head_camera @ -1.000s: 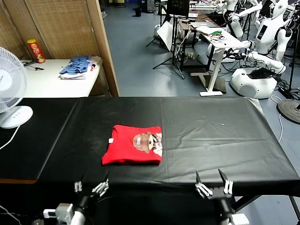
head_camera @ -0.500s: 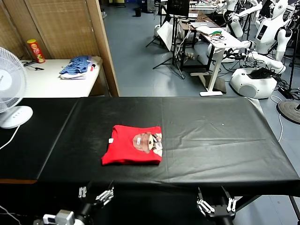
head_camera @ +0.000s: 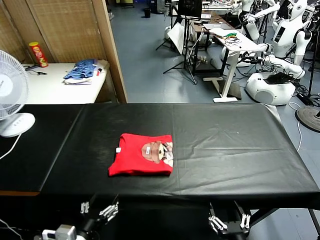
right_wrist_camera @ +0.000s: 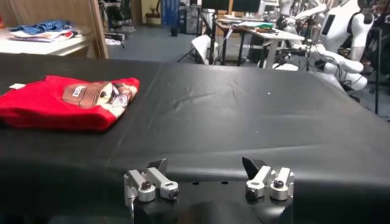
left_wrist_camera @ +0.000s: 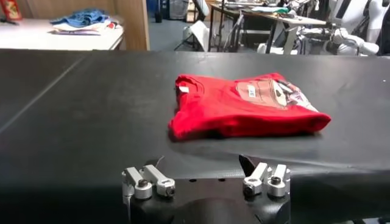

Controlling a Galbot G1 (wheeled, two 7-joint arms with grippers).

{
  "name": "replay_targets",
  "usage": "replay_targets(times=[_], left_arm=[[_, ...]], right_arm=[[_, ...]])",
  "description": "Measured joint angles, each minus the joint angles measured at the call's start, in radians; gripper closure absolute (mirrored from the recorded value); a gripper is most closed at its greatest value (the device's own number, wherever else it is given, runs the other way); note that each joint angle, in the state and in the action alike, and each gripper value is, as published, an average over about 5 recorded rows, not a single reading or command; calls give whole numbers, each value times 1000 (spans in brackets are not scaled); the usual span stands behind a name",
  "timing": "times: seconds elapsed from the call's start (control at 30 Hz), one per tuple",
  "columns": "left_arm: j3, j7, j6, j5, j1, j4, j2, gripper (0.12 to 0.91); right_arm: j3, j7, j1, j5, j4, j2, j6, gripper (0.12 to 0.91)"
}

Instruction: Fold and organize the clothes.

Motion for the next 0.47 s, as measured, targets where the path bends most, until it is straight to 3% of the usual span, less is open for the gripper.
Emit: replay_targets(times=[0.47], left_arm=[[-8,3,21,-1,8,-20,-7,232]], right_arm=[[0,-1,-1,0,0,-1,0,227]])
